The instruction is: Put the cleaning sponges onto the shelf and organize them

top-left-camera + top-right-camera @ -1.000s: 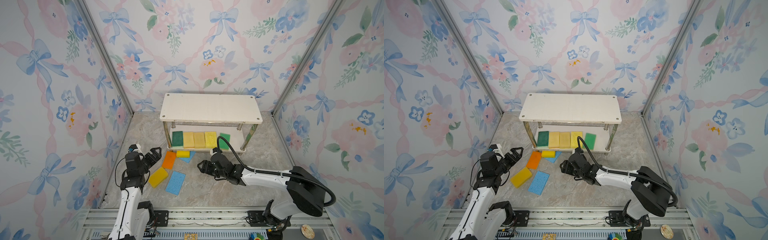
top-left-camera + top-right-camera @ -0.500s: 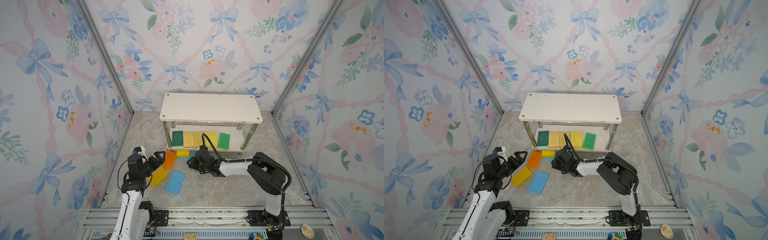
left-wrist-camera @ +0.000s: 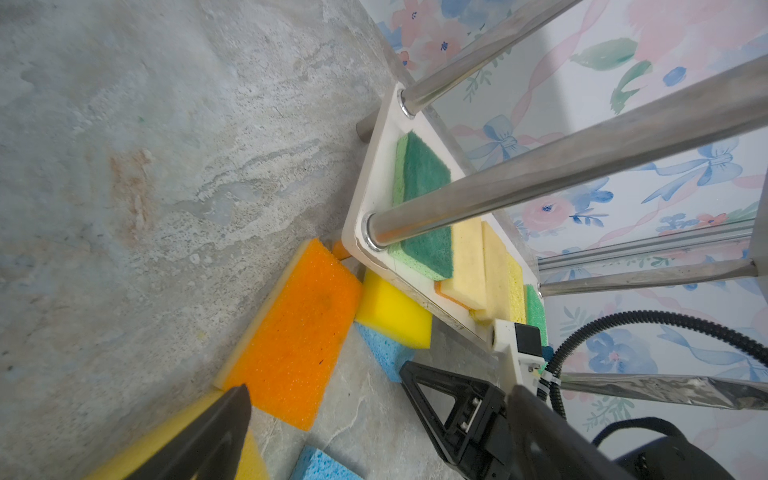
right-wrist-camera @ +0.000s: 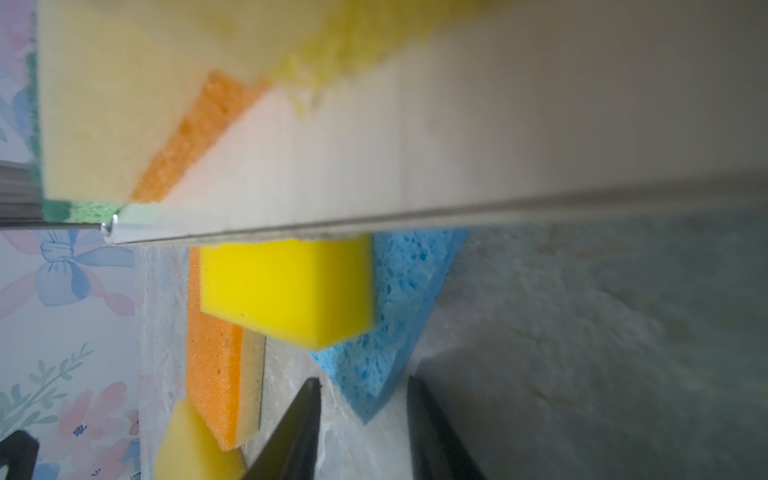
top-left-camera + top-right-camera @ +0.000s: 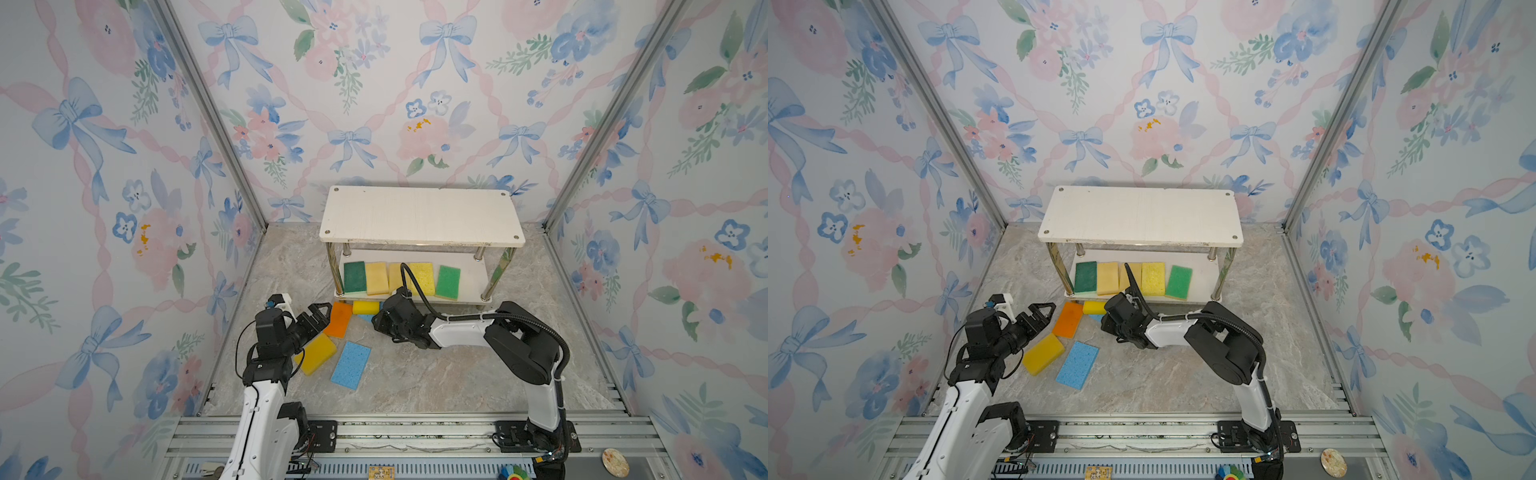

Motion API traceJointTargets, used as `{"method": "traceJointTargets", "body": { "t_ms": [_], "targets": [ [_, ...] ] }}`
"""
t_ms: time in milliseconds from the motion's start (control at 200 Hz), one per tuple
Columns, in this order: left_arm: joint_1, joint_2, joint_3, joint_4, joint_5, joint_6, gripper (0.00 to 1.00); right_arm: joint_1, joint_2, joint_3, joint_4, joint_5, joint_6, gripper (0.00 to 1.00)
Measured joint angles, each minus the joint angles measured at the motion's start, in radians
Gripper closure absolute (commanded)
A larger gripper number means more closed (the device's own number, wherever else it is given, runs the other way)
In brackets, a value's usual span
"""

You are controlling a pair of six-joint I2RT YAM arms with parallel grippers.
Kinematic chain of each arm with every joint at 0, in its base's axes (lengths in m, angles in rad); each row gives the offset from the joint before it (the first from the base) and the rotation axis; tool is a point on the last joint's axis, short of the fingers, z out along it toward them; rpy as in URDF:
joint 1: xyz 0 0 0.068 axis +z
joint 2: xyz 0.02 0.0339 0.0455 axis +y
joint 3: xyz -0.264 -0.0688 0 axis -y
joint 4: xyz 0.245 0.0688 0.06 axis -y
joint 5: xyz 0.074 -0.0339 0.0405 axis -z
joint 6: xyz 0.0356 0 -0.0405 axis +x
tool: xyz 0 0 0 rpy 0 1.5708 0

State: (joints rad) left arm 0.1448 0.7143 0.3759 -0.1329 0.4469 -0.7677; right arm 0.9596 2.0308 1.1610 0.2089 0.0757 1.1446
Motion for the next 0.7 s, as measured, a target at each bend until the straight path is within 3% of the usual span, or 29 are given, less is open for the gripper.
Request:
{"method": "traceJointTargets", "body": {
  "t_ms": [115,260,330,520,700],
  "targets": [
    [0.001,0.0,0.0,0.0,0.001,0.0,0.02,0.0,0.016,0.037,-0.042,0.014,0.0,0.68],
    [0.001,0.0,0.0,0.0,0.007,0.0,0.02,0.003,0.031,0.062,-0.087,0.032,0.014,0.93],
    [0.001,0.0,0.0,0.0,0.008,0.0,0.02,0.005,0.032,0.065,-0.099,0.038,0.018,0.99],
    [0.006,0.0,0.0,0.0,0.011,0.0,0.02,0.008,0.024,0.066,-0.13,0.042,0.015,1.0],
    [0.006,-0.016,0.002,-0.003,0.011,0.0,0.02,0.021,-0.071,0.03,-0.29,0.027,-0.017,1.0]
  ]
}}
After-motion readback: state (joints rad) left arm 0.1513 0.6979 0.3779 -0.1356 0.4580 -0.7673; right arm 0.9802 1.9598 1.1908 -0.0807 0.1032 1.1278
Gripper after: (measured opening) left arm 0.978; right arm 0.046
